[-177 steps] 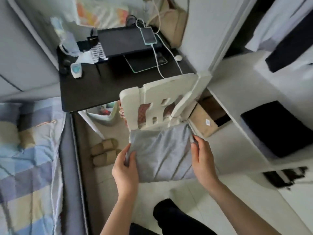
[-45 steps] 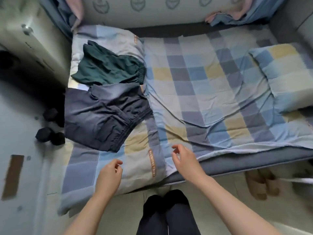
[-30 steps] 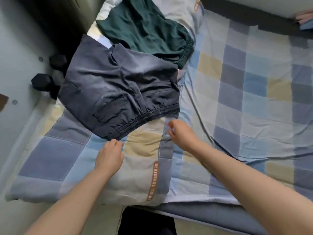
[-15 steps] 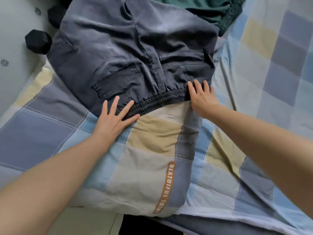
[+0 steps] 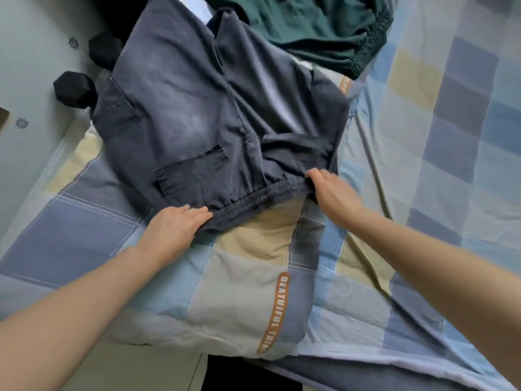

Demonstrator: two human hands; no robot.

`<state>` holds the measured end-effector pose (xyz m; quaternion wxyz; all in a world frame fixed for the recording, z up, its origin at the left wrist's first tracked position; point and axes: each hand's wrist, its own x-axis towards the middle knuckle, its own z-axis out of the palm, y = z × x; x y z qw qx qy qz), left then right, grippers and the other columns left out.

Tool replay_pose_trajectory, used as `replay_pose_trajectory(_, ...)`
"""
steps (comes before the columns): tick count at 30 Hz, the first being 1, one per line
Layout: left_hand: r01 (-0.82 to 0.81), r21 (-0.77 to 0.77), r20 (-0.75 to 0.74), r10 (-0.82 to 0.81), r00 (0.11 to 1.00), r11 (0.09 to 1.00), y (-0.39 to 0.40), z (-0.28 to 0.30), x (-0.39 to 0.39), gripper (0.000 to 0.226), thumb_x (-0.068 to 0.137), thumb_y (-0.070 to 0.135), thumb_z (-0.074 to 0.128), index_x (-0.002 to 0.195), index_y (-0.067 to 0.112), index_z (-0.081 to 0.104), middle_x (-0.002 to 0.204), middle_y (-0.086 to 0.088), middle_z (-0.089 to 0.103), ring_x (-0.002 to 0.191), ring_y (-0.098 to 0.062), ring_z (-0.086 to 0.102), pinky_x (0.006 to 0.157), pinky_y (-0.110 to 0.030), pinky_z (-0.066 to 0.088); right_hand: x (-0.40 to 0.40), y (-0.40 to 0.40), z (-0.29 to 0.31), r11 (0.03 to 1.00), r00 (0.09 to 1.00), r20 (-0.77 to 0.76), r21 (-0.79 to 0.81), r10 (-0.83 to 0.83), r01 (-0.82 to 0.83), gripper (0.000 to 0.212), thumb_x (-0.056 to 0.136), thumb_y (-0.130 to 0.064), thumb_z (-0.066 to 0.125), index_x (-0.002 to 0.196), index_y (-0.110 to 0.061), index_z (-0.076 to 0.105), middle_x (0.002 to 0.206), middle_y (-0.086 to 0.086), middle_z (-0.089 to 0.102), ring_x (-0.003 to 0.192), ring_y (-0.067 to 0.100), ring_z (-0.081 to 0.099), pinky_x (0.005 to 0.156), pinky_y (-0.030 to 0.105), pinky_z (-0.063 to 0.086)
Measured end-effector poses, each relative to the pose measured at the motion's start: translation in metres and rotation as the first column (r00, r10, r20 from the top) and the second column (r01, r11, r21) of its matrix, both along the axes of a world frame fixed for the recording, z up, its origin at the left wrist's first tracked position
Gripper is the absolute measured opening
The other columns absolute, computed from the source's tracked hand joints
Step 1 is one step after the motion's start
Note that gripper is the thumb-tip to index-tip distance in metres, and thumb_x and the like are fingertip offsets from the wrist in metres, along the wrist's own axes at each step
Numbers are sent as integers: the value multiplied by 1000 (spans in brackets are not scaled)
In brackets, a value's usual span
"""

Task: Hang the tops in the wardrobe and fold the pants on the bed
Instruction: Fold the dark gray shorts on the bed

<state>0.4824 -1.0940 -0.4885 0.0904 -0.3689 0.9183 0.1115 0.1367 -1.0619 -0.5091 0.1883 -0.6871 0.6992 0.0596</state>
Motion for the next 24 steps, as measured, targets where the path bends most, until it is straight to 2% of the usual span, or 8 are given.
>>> replay_pose_trajectory(3,27,86,31,-30,999,996,22,40,18,54,47,-8,87,96,12,77,88,-3,75,61,-22,70,48,-27,55,13,48,25,974,974,41,-39,223,-222,61,78,-2,62,136,-6,41,107,17,55,95,39,56,90,45,46)
replay_pose_trajectory(7,200,146,61,-211,976,969,51,89,55,75,28,2,94,99,24,78,98,9,75,58,-10,69,38,-15,45,8,116,70,797,797,-56,-30,602,-604,93,63,2,69,146,-21,32,110,21,57,69,28,55,54,35,52)
replay_pose_trajectory(10,281,177,48,-294,955,943,64,136,77,85,32,3,93,110,28,73,110,11,70,68,-7,69,43,-15,48,0,142,121,790,789,-53,-16,612,-613,88,71,8,60,146,-22,26,125,28,51,81,32,59,65,39,56)
replay_pose_trajectory(14,284,156,-22,-284,958,946,71,212,79,80,39,-1,90,113,21,71,104,5,63,73,-12,65,46,-17,48,4,158,202,773,775,-26,-63,632,-632,57,82,3,57,130,-16,34,132,30,46,95,38,62,78,39,55)
replay_pose_trajectory(17,344,90,-67,-339,938,935,70,276,73,69,42,-6,89,107,12,74,90,1,68,72,-16,66,51,-18,50,13,166,268,752,760,-49,-115,648,-649,52,82,0,50,125,-27,40,126,26,53,81,34,62,66,36,55)
replay_pose_trajectory(19,374,34,-68,-371,926,927,68,318,76,79,42,-8,87,117,12,71,83,2,65,68,-15,64,49,-19,48,15,175,308,718,729,-85,-128,679,-684,60,79,3,47,127,-34,46,124,24,55,75,30,61,61,36,55)
replay_pose_trajectory(22,494,-61,-66,-497,865,867,63,380,86,78,61,-8,65,132,24,62,77,1,57,56,-15,53,41,-21,43,15,195,360,703,714,-169,-129,679,-699,54,85,1,44,130,-28,53,125,22,57,79,29,62,63,37,56)
replay_pose_trajectory(24,601,-141,-49,-611,790,787,57,416,88,68,70,-7,56,130,24,61,85,-4,61,56,-16,54,42,-23,44,12,201,388,736,736,-242,-110,632,-668,43,82,-1,58,120,-21,62,119,19,61,80,27,62,61,35,56)
